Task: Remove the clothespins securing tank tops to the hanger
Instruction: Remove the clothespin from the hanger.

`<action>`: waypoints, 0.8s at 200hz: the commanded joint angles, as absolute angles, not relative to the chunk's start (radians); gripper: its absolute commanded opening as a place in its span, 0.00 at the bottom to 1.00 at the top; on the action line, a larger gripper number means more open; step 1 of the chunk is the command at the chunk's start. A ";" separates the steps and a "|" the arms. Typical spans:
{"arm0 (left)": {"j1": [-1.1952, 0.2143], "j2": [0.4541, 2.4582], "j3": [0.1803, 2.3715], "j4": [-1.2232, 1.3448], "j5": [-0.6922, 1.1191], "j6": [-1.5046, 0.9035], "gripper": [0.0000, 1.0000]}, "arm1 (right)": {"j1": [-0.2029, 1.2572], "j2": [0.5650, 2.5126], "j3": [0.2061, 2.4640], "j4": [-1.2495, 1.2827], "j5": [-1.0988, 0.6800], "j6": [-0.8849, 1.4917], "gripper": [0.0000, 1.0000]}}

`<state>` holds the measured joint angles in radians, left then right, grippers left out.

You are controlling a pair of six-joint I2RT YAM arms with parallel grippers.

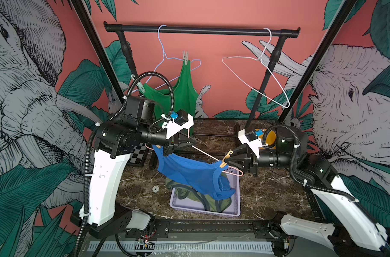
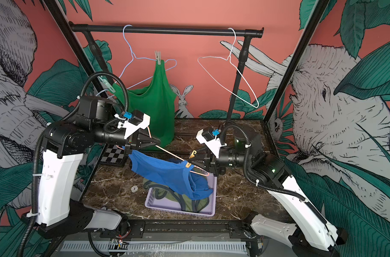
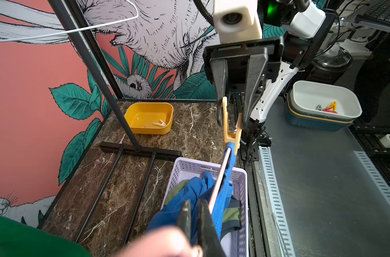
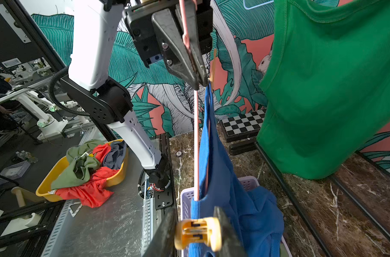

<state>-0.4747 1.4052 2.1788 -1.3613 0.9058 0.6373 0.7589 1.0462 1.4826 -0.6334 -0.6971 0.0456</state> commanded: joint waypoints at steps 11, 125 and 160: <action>-0.472 1.367 2.207 -1.367 0.954 0.647 0.00 | 0.761 1.031 1.470 -0.573 -0.730 0.050 0.27; -0.472 1.361 2.209 -1.371 0.956 0.652 0.00 | 0.753 1.020 1.451 -0.541 -0.740 0.074 0.19; -0.472 1.360 2.209 -1.375 0.959 0.657 0.00 | 0.752 1.017 1.444 -0.534 -0.752 0.077 0.04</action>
<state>-0.4744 1.3861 2.1872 -1.3636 0.9096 0.6376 0.7582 1.0340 1.4578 -0.5838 -0.7238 0.0814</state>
